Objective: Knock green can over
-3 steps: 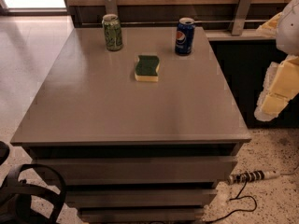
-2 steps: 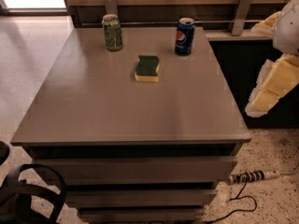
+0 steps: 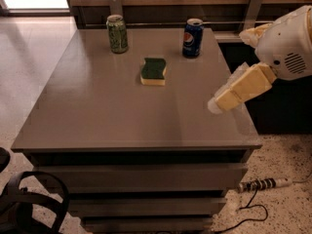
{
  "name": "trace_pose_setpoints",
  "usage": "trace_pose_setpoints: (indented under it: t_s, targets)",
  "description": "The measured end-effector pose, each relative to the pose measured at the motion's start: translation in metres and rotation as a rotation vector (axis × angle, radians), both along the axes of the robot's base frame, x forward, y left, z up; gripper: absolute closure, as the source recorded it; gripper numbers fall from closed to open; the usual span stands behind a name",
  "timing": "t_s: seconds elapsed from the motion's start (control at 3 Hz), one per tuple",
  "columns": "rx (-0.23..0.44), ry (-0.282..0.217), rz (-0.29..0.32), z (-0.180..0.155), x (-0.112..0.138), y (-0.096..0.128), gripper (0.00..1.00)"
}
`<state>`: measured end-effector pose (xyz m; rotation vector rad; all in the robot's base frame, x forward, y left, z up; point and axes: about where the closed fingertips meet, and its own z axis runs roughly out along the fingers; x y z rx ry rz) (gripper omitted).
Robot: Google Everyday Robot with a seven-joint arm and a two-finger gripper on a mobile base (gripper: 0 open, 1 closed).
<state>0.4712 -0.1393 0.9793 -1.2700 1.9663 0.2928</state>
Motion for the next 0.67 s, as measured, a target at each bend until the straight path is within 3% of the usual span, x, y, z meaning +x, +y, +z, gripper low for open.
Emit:
trace_pose_setpoints:
  t_s: [0.33, 0.67]
  targets:
    - [0.154, -0.04, -0.071, 0.006, 0.025, 0.031, 0.0]
    - [0.253, -0.09, -0.168, 0.013, 0.065, 0.037, 0.0]
